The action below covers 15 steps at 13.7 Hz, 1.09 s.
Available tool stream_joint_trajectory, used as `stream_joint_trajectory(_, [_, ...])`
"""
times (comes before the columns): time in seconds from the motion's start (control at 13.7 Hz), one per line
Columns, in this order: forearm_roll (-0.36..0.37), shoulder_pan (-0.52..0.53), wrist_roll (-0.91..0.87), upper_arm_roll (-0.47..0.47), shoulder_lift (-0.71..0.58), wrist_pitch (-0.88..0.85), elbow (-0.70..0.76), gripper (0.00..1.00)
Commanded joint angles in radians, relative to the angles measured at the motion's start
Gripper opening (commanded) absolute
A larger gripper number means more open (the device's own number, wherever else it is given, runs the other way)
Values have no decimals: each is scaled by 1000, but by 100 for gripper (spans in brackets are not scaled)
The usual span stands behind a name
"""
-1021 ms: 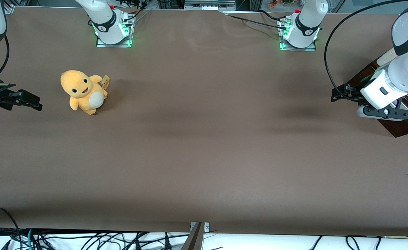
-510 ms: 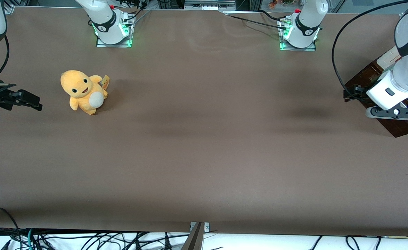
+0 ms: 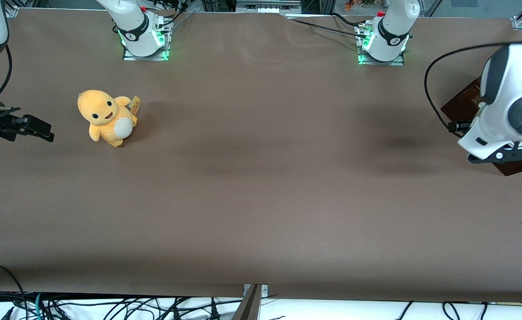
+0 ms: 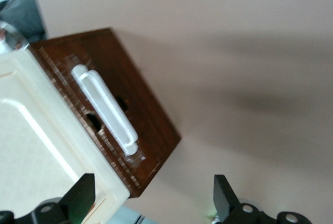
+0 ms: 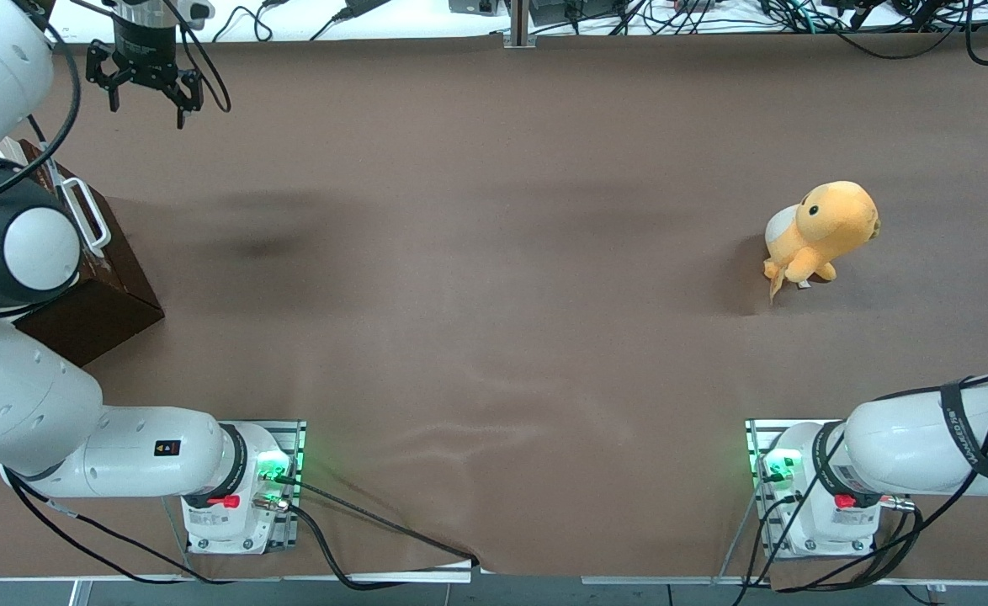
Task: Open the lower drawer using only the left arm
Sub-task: 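Move the left gripper toward the lower drawer's white bar handle, then lower and align the open left gripper around the white handle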
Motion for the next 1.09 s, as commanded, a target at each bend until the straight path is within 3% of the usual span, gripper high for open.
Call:
stream_joint_trajectory(0.0, [92, -7, -93, -2, 67, -63, 22, 100])
stream_joint_trajectory(0.29, [149, -26, -314, -2, 162, -205, 19, 100])
stream_joint_trajectory(0.44, [216, -42, -422, -4, 231, -253, 16, 100])
stream_joint_trajectory(0.58, [238, -45, -505, -2, 290, -299, 13, 87])
stream_joint_trajectory(0.88, [258, 1, -666, 3, 357, -304, 11, 86])
stream_joint_trajectory(1.02, [365, 18, -708, 3, 408, -304, -7, 88])
